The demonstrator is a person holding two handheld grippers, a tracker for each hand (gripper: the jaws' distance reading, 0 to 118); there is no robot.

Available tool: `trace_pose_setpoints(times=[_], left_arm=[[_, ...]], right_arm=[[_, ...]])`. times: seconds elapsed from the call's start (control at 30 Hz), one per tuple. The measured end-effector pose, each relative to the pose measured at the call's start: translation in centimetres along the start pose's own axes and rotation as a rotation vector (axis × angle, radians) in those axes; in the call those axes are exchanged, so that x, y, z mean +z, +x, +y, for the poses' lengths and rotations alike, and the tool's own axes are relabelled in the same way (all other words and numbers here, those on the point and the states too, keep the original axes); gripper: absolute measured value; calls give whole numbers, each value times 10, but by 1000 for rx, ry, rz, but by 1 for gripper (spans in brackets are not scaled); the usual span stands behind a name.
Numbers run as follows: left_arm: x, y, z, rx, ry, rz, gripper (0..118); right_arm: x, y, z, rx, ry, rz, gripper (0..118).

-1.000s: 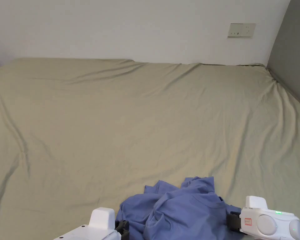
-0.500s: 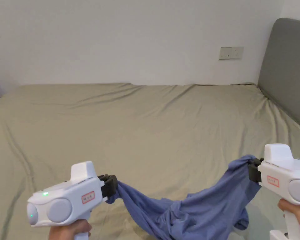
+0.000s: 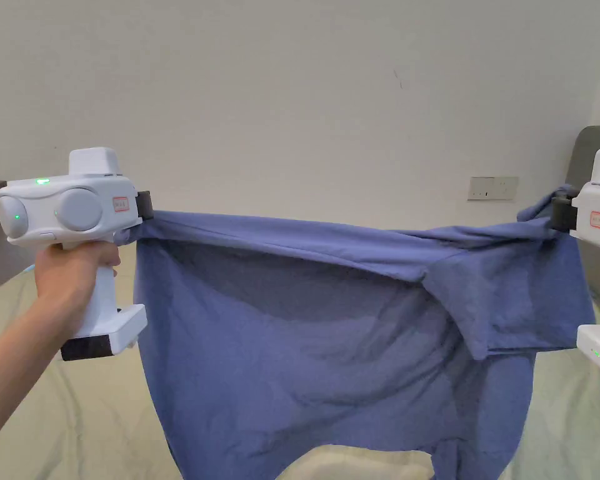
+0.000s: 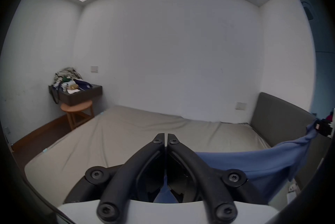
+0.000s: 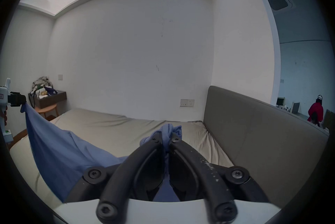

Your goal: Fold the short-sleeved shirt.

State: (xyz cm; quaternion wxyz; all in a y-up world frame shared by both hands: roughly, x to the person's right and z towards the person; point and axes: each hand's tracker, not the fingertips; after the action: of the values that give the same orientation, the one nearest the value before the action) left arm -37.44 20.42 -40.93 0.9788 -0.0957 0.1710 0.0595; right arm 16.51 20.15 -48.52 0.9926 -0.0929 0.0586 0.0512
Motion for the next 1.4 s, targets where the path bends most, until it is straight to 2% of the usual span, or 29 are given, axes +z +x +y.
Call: trace_pose_setpoints(times=[0.23,0.4,0.6,0.73,0.83,0.97,1.13,1.27,1.4], left_arm=[[-38,-9,37,29,62,52,0],[-67,-11,24,-2,73,86,0],[-96,-30,-47,-5,-51,108,0],[-96,-42,-114,4,-155,109,0],[-83,-53,-173,2,-258,104,0],[-47,-72,-248,35,-383,102,0],[19,-100,-322,49,-483,77,0],[83,-113,-369,-49,-558,56,0],[135,-120,-397,-68,-610,38,0]], right_arm=[[-35,-26,31,-43,24,20,6],[-60,-48,25,-21,80,1,6],[-86,-66,-34,54,17,13,6],[-91,-75,-93,52,-89,31,6],[-87,-74,-151,5,-182,42,6],[-57,-69,-225,-51,-312,48,6],[13,-54,-296,-96,-394,74,6],[80,-43,-335,-104,-434,90,6],[138,-36,-364,-122,-487,81,6]])
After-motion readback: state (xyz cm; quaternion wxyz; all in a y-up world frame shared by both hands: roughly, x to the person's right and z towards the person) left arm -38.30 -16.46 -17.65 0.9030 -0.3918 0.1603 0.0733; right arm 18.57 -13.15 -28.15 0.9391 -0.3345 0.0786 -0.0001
